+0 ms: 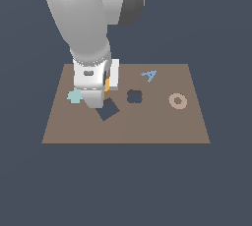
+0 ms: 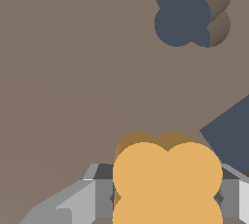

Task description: Insert a designated object into the corresponding slot on a board.

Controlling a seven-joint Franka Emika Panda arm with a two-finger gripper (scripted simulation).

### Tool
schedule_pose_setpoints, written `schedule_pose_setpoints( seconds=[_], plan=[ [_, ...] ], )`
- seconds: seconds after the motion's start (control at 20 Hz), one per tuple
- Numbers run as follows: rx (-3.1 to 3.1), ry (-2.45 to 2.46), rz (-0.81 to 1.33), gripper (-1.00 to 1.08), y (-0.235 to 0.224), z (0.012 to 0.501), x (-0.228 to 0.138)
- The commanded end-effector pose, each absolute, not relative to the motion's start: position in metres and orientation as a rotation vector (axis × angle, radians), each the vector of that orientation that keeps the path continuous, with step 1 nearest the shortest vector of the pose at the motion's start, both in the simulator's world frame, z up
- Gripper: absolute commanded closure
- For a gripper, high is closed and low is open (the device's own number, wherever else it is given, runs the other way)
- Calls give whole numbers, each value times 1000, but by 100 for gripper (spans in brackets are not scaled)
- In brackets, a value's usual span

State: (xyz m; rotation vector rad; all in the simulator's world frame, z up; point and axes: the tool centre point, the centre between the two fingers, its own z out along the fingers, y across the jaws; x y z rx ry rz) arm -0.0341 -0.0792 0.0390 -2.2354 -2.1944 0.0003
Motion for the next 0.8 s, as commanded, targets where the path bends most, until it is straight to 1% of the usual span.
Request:
schedule_pose_setpoints(
  seconds=[0.0, 0.75],
  plan=[
    [-2111, -2318, -1, 108, -75, 41, -30],
    [-1271, -2887, -3, 108, -49, 51, -6]
  ],
)
